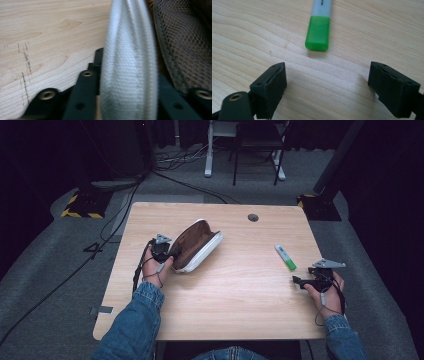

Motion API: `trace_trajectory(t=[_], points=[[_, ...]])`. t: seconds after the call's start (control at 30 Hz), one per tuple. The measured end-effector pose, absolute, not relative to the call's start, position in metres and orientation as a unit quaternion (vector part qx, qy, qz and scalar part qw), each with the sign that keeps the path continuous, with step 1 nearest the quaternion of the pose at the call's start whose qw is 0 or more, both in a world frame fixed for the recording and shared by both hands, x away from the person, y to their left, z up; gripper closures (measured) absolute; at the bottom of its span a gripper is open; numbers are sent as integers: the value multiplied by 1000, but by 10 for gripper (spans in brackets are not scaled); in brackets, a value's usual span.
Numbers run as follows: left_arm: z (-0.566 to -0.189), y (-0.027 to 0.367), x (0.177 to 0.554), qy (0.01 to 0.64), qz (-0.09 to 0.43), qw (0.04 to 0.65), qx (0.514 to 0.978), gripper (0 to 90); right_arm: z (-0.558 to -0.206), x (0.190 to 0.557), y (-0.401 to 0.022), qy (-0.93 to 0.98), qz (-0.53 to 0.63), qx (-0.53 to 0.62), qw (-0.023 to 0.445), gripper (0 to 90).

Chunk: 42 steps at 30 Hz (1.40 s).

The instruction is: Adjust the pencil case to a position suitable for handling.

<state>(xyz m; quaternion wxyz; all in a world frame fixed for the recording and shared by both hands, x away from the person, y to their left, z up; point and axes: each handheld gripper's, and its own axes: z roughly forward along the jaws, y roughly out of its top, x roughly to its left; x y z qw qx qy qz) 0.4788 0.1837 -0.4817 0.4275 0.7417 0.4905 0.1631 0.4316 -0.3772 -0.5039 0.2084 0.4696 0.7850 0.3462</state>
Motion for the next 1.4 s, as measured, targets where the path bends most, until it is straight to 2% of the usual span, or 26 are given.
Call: trace_trajectory(t=[0.37,0.87,1.4], points=[[-480,184,478,491,144,439,738,834,-504,432,-377,785,346,470,208,155],[-464,176,467,474,113,461,742,838,-504,432,-377,785,346,470,208,156],[-447,154,447,418,95,468,773,835,-504,432,-377,785,346,470,208,155]])
